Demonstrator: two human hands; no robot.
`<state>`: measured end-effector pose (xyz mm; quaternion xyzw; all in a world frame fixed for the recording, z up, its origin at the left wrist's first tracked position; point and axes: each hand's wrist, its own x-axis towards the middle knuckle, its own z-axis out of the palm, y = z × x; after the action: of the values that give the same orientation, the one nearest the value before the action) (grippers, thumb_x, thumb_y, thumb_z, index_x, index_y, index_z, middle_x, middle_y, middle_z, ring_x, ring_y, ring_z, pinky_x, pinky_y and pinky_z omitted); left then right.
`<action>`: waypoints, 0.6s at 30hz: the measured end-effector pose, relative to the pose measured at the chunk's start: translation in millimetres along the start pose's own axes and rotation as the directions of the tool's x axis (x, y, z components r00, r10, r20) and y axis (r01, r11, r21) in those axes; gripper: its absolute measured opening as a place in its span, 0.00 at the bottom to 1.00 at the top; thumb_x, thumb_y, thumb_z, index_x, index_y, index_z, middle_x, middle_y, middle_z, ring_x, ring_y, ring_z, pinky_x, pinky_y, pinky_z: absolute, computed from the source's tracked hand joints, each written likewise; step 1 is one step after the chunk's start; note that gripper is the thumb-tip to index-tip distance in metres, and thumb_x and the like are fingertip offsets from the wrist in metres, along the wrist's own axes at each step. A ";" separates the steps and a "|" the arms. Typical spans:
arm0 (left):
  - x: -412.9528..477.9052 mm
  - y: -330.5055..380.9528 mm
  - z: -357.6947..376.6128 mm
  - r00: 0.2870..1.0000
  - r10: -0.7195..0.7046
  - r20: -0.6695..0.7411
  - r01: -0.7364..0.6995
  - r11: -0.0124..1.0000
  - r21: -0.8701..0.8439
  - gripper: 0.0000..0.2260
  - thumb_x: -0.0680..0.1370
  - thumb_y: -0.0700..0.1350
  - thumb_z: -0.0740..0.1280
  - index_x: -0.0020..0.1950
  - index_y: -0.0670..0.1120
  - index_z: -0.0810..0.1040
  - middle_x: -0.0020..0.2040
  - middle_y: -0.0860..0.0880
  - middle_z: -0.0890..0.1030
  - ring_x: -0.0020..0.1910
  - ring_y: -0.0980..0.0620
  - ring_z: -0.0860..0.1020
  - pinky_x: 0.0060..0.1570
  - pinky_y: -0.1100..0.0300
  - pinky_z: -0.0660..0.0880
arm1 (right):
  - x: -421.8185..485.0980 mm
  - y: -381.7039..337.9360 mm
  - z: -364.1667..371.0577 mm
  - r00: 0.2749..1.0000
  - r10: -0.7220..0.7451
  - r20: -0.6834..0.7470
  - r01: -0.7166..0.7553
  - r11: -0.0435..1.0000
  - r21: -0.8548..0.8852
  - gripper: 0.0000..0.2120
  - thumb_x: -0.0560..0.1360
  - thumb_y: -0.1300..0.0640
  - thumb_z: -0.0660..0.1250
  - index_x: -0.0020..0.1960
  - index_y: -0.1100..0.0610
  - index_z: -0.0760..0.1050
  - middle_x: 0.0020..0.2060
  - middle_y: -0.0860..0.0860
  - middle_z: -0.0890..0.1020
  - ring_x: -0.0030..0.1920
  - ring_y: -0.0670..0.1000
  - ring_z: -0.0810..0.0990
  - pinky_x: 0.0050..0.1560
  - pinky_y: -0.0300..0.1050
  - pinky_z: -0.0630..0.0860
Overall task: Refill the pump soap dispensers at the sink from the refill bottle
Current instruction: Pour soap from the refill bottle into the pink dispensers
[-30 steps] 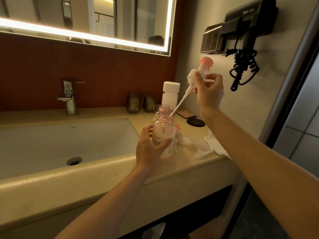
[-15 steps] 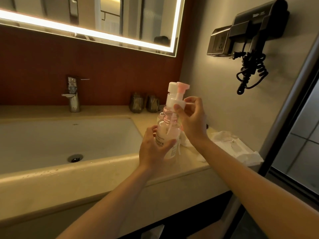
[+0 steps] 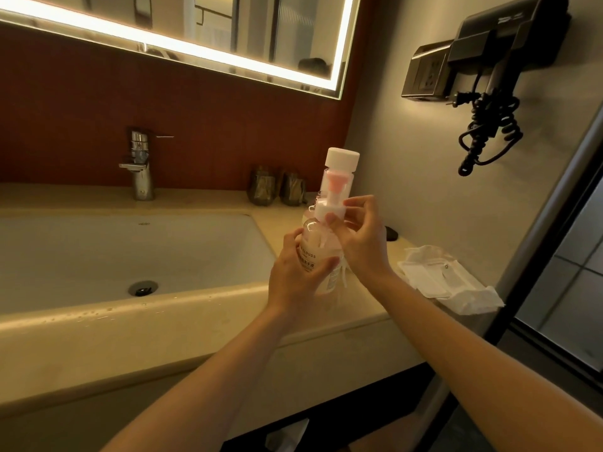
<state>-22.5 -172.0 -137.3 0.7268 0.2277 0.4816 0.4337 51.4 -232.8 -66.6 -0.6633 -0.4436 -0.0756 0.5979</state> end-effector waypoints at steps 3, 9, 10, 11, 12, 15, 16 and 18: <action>-0.5 1.1 0.2 1.000 0.007 0.004 -0.006 1.000 -0.009 0.31 0.69 0.52 0.73 0.68 0.50 0.63 0.59 0.50 0.76 0.55 0.52 0.77 0.51 0.59 0.77 | -6.8 5.8 -2.1 1.000 -0.003 0.008 0.003 1.000 0.017 0.16 0.73 0.54 0.69 0.55 0.52 0.65 0.52 0.45 0.76 0.52 0.47 0.77 0.53 0.44 0.77; 0.2 1.6 -0.6 1.000 0.003 0.015 -0.003 1.000 0.000 0.31 0.69 0.52 0.73 0.68 0.50 0.62 0.59 0.49 0.76 0.55 0.50 0.77 0.53 0.52 0.78 | 11.5 0.2 0.2 0.994 0.065 0.093 -0.070 0.997 0.045 0.20 0.76 0.48 0.63 0.63 0.55 0.63 0.56 0.48 0.74 0.54 0.49 0.76 0.49 0.38 0.76; 0.3 1.5 -0.8 1.000 0.005 0.017 -0.005 1.000 -0.001 0.31 0.69 0.52 0.73 0.67 0.50 0.63 0.59 0.49 0.76 0.55 0.50 0.77 0.53 0.51 0.78 | 14.0 -0.8 1.9 0.986 0.071 0.148 -0.080 0.995 0.055 0.20 0.77 0.49 0.61 0.66 0.54 0.62 0.57 0.48 0.74 0.54 0.48 0.76 0.51 0.40 0.76; -0.2 1.6 -1.1 1.000 0.003 0.019 -0.002 1.000 -0.005 0.31 0.69 0.52 0.73 0.67 0.50 0.63 0.59 0.49 0.76 0.55 0.50 0.77 0.53 0.51 0.78 | 14.2 -1.4 3.6 0.977 0.074 0.202 -0.087 0.994 0.058 0.20 0.78 0.49 0.59 0.67 0.54 0.62 0.56 0.48 0.74 0.53 0.46 0.76 0.52 0.41 0.76; -0.4 1.6 -1.3 1.000 -0.001 0.018 0.001 1.000 -0.009 0.31 0.69 0.52 0.73 0.67 0.50 0.62 0.59 0.49 0.76 0.55 0.50 0.77 0.53 0.51 0.78 | 12.3 -1.8 5.1 0.969 0.072 0.237 -0.088 0.994 0.061 0.18 0.79 0.50 0.57 0.67 0.55 0.63 0.55 0.47 0.74 0.51 0.46 0.76 0.52 0.41 0.76; -0.9 1.3 -1.7 1.000 -0.003 0.010 0.003 1.000 -0.009 0.31 0.69 0.52 0.73 0.67 0.51 0.62 0.59 0.49 0.76 0.55 0.51 0.77 0.54 0.52 0.77 | 2.1 1.0 6.7 0.976 0.054 0.212 -0.074 0.993 0.090 0.16 0.81 0.52 0.53 0.66 0.56 0.66 0.52 0.48 0.75 0.49 0.46 0.77 0.50 0.39 0.76; -1.0 1.0 -1.7 1.000 -0.001 0.008 0.001 1.000 -0.005 0.31 0.69 0.52 0.73 0.67 0.51 0.62 0.59 0.50 0.76 0.55 0.51 0.77 0.54 0.53 0.77 | -0.6 2.5 5.9 0.982 0.039 0.185 -0.053 0.996 0.071 0.16 0.81 0.52 0.53 0.66 0.56 0.67 0.53 0.48 0.75 0.51 0.46 0.77 0.51 0.40 0.76; -0.8 1.0 -1.9 1.000 0.000 0.009 0.000 1.000 -0.004 0.31 0.69 0.52 0.73 0.67 0.51 0.63 0.59 0.50 0.76 0.55 0.50 0.77 0.53 0.53 0.78 | -1.8 4.6 2.3 0.993 -0.022 0.112 0.031 0.997 -0.077 0.17 0.80 0.50 0.56 0.65 0.56 0.69 0.55 0.48 0.77 0.52 0.45 0.75 0.52 0.39 0.74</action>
<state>-24.6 -172.3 -136.5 0.7279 0.2250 0.4788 0.4363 52.5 -231.3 -71.7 -0.6835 -0.4818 -0.0639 0.5446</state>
